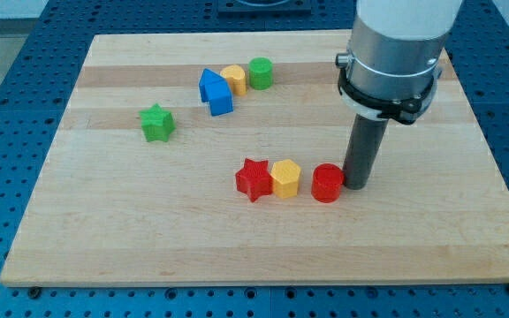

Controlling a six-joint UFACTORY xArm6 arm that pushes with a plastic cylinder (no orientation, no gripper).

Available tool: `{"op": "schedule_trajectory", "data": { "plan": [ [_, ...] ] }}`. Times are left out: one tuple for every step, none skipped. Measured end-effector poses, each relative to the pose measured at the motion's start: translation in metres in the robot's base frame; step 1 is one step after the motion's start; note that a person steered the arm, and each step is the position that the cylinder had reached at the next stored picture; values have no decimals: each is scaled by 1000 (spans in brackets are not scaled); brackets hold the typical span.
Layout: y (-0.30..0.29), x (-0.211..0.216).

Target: Move the heart into the left of red star

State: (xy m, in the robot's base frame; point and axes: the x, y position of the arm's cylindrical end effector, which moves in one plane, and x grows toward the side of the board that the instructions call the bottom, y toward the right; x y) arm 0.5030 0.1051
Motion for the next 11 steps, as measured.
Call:
{"op": "schedule_trajectory", "data": {
  "plan": [
    [-17, 0],
    [-7, -5],
    [40, -53],
    [66, -132],
    [44, -223],
    [-42, -274],
    [-133, -279],
    [-174, -239],
    [-174, -201],
    [-171, -162],
    [-167, -140]
  ]
}}
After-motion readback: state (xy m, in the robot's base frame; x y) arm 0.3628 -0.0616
